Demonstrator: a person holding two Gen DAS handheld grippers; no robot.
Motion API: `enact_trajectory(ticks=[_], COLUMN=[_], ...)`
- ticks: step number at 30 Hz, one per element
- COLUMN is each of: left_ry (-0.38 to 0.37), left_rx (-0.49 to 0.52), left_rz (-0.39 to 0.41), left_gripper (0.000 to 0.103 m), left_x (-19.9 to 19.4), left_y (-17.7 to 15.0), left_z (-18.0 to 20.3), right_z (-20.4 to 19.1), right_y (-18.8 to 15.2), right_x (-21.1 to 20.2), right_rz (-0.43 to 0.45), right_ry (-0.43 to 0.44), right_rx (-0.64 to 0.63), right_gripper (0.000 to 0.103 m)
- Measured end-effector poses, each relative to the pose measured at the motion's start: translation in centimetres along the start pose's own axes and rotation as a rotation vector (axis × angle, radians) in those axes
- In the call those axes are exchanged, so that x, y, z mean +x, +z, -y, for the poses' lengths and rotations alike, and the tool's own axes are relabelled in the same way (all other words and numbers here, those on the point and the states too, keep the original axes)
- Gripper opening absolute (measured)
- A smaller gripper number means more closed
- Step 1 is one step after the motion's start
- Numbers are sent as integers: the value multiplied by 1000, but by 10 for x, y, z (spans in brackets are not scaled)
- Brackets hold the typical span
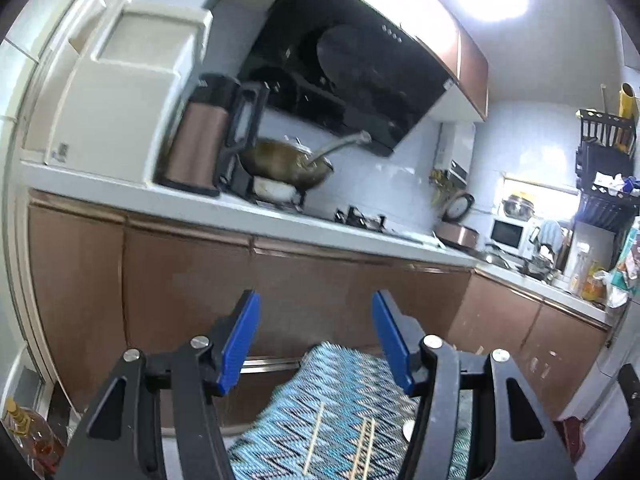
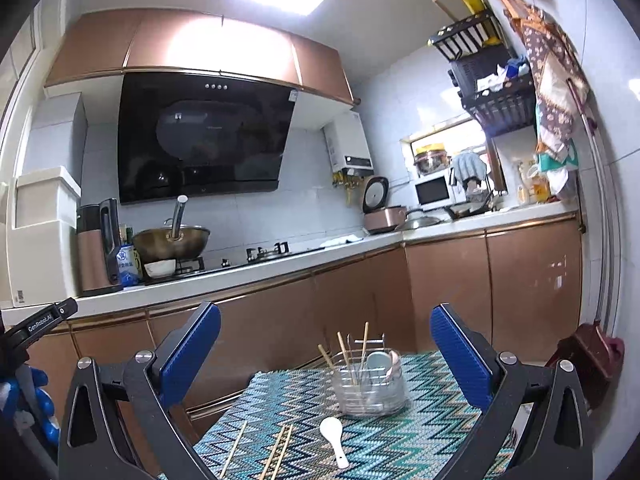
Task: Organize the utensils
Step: 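Withdraw both open grippers from the holder back over the cloth, then close the right gripper on the white spoon while the left gripper grasps a chopstick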
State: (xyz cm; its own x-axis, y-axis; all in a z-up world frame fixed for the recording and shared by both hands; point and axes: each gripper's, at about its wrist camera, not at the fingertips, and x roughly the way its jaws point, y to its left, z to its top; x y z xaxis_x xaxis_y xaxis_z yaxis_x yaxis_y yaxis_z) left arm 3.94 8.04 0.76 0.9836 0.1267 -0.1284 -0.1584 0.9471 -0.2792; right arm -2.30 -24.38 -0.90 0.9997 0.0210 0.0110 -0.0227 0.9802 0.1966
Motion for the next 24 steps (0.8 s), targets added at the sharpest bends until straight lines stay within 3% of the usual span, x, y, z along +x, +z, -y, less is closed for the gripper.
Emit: enact_trajectory(ticks=[7, 11, 20, 24], left_ry=[-97, -151, -232, -248], left_rx=[46, 70, 126, 126], left_rz=[-211, -366, -685, -835], left_gripper=[56, 56, 55, 44], left_x=[48, 87, 184, 229], left_y=[-23, -49, -121, -158], left_z=[10, 17, 47, 57], right_z=[1, 4, 24, 31], right_y=[-15, -32, -96, -128], right_x=[25, 48, 122, 164], right_rz=[-110, -203, -483, -632], right_ry=[9, 31, 88, 159], right_rx=[-7, -9, 2, -18], right_gripper=[102, 95, 70, 50])
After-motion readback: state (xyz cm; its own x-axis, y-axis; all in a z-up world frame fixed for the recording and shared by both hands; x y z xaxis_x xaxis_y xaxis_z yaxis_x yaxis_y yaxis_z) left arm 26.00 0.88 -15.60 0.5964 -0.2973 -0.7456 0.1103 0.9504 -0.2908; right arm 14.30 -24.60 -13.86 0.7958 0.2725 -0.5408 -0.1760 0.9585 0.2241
